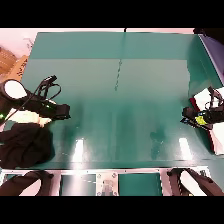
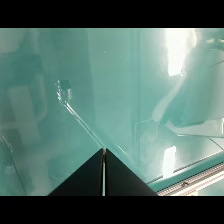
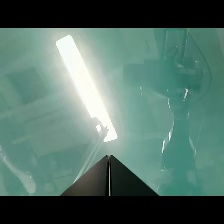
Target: Fold the shirts.
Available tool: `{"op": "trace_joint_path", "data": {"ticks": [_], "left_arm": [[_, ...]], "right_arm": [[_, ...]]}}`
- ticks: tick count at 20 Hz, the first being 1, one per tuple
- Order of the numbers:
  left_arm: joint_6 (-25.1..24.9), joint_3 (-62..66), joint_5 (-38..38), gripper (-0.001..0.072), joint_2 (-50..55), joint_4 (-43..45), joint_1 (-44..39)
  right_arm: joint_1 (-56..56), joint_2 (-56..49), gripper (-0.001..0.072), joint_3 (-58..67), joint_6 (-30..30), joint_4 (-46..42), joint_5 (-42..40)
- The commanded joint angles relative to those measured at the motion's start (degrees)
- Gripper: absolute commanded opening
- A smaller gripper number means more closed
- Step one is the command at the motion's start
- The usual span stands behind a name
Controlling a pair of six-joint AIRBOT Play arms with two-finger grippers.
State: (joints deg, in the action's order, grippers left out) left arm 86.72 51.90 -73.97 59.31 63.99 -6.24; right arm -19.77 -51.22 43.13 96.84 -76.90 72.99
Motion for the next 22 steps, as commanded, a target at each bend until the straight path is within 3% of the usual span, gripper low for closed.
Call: {"op": "trace_joint_path", "data": {"ticks": [1, 11, 15, 16, 17, 18, 22], "left_arm": [[-0.2, 0.0, 0.1, 0.0026, 0.0, 0.0, 0.0], [-0.2, 0.0, 0.3, 0.0026, 0.0, 0.0, 0.0], [-0.2, 0.0, 5.5, 0.0028, 0.0, 0.3, 0.0], [-0.3, 0.0, 6.6, 0.0059, 0.0, 1.6, 0.0], [-0.4, 0.0, 7.7, 0.0429, 0.0, 5.0, 0.0], [0.1, 0.0, 8.9, 0.072, 0.0, 10.3, 0.0], [4.0, 0.0, 15.5, 0.072, 0.0, 35.8, 2.5]], "right_arm": [[0.0, 0.0, 0.0018, 0.0, 0.0, 0.0, 0.0], [0.0, 0.0, 0.0019, 0.0, 0.0, 0.0, 0.0], [0.0, 0.0, 0.0019, 0.0, 0.1, 0.0, 0.0], [0.0, 0.0, 0.0019, 0.0, 0.3, 0.0, -0.5], [0.0, 0.0, 0.0019, 0.0, 0.2, 0.0, -1.6], [0.0, 0.0, 0.0019, 0.0, 0.2, 0.0, -2.1], [0.0, 0.0, 0.0019, 0.0, 0.2, 0.0, -2.8]]}}
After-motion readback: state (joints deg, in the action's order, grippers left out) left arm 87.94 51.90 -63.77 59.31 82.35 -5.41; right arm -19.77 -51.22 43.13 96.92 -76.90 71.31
